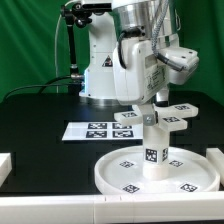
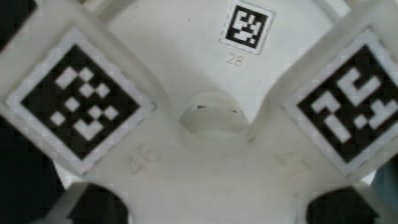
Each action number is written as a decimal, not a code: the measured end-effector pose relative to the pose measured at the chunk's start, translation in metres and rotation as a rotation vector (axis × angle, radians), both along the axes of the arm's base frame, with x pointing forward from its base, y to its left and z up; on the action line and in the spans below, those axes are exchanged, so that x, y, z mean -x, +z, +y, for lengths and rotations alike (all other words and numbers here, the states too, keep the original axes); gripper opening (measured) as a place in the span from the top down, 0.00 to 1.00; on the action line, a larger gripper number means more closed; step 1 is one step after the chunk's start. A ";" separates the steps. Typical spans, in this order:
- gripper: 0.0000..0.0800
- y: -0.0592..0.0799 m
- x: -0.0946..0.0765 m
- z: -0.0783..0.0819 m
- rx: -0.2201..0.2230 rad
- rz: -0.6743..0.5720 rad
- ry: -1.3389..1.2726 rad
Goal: Assemble round table
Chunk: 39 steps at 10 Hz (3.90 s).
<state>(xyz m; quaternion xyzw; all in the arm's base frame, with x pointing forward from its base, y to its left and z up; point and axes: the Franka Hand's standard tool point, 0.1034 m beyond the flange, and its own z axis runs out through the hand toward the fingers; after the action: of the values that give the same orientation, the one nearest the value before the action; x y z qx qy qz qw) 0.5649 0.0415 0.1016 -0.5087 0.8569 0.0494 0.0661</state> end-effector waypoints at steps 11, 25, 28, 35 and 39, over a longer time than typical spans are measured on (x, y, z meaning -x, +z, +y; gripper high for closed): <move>0.19 0.026 -0.008 0.004 -0.005 -0.101 0.572; 0.19 0.037 -0.014 0.002 0.033 -0.236 2.150; 0.19 0.033 -0.011 0.005 0.032 -0.264 2.454; 0.19 0.035 -0.010 0.000 -0.054 -0.314 3.034; 0.19 0.025 0.000 -0.005 0.023 -0.315 3.089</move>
Offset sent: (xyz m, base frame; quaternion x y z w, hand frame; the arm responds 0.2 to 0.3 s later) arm -0.0074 0.0027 0.0321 0.0107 -0.0498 -0.0296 0.9983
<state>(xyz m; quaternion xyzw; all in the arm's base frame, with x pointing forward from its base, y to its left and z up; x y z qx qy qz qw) 0.5646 0.0366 0.1263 -0.8672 -0.4967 0.0085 0.0352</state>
